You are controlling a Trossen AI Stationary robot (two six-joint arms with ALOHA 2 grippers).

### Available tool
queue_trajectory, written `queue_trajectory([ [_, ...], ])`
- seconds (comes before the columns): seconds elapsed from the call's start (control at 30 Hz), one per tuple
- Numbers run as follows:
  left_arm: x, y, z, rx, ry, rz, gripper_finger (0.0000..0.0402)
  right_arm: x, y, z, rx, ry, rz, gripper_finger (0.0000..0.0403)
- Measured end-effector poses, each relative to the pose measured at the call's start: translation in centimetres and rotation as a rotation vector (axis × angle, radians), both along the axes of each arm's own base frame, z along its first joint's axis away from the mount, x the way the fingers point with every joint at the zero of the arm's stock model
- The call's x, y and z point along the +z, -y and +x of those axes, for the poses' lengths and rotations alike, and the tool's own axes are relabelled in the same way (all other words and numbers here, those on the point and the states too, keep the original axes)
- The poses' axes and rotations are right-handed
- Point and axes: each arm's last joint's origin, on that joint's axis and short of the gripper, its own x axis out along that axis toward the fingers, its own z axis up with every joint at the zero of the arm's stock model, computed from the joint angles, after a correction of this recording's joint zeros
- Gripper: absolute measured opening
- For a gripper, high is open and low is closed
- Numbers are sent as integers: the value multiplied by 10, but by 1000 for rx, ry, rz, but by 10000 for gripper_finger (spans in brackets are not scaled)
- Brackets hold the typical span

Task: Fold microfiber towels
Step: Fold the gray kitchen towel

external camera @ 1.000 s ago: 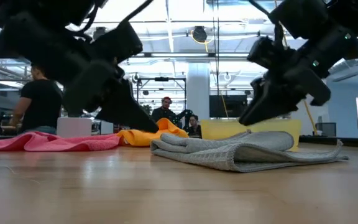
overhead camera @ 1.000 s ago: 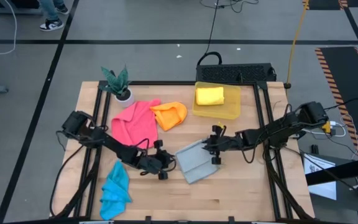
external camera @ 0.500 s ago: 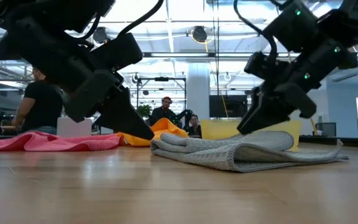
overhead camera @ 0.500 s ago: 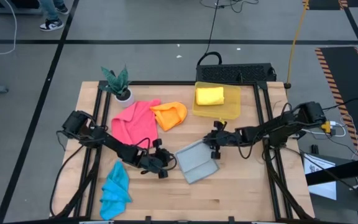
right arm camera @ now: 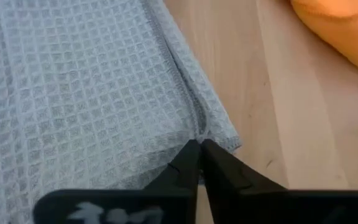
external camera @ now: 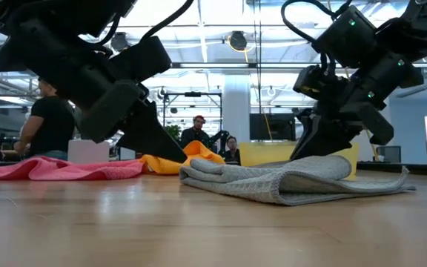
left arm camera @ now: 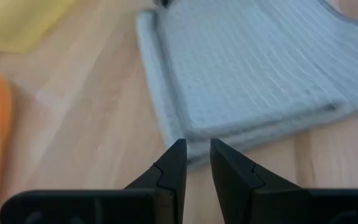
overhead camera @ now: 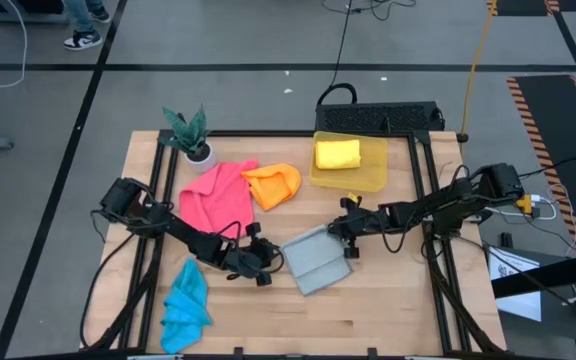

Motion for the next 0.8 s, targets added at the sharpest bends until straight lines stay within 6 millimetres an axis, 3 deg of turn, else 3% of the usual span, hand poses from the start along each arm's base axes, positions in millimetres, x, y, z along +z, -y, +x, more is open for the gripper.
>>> queue_trajectory([
  [0.23, 8, 0, 5, 28, 99, 22, 76, 3, 0, 2, 40, 34, -40, 7],
  [0.5, 4, -17, 12, 29, 63, -179, 76, 7, -1, 6, 59, 93, -60, 3],
  [0.8, 3, -16, 12, -16, 35, -250, 76, 7, -1, 6, 64, 93, -66, 3],
])
